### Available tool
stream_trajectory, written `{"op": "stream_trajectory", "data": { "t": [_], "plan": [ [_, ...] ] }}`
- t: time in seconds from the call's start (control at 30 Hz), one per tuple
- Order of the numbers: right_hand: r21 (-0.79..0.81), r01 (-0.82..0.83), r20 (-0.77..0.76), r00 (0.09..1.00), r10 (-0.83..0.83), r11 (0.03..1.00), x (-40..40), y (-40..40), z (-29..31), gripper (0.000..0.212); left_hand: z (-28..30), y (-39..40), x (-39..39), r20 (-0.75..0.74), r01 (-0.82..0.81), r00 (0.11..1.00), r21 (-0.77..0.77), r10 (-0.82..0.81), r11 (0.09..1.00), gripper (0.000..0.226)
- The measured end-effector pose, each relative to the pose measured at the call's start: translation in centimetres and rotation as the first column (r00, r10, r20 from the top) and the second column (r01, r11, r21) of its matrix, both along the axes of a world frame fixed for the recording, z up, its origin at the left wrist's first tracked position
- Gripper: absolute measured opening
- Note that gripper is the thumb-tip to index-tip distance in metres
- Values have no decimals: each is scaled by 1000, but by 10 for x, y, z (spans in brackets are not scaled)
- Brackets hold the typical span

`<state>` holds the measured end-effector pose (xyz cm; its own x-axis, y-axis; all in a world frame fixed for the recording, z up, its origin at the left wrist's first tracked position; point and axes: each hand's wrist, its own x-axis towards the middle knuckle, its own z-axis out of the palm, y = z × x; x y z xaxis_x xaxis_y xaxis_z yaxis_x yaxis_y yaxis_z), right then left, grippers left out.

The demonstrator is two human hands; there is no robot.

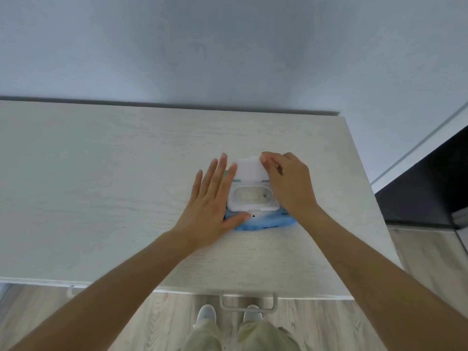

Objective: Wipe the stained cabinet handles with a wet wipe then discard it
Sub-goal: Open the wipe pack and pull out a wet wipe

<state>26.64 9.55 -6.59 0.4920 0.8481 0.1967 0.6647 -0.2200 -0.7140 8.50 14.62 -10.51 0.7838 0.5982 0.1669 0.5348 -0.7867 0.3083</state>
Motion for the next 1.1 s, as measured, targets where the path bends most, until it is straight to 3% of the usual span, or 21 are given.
{"op": "stream_trajectory", "data": {
  "t": [0.1, 0.2, 0.33, 0.47, 0.63, 0.7, 0.87, 1.0, 1.1],
  "plan": [
    [-49, 52, 24, 998, -51, 997, 1, 10, 0, 36, 4, 3, 8, -99, 42, 995, 78, -34, 996, 88],
    [-8, 71, -30, 997, -71, 997, 0, 3, -1, 35, 2, 5, 15, -203, 13, 979, 33, -6, 999, 87],
    [32, -29, 171, 985, 23, 999, -5, -27, -15, 15, -3, 8, 17, -201, 1, 980, 8, 1, 1000, 87],
    [12, -71, 288, 956, 65, 997, -12, -41, -30, 12, -4, 9, 18, -176, 6, 984, -3, -7, 1000, 89],
    [-34, 95, 99, 991, -91, 995, -26, -37, -28, 20, -8, 8, 18, -112, 20, 994, 5, -20, 1000, 90],
    [-66, 162, 100, 983, -155, 985, -30, -36, -28, 23, -10, 8, 18, -100, 26, 995, 8, -25, 1000, 90],
    [-169, 234, 54, 972, -228, 957, -34, -32, -20, 9, -12, 8, 18, -89, 23, 996, 15, -21, 1000, 92],
    [-208, 236, -227, 932, -281, 949, -29, -28, -7, 18, -8, 10, 19, -135, 14, 991, -23, -17, 1000, 93],
    [-183, 128, -425, 883, -196, 975, -28, -26, 7, 19, 4, 11, 24, -49, 26, 998, -114, -31, 993, 86]
  ]
}}
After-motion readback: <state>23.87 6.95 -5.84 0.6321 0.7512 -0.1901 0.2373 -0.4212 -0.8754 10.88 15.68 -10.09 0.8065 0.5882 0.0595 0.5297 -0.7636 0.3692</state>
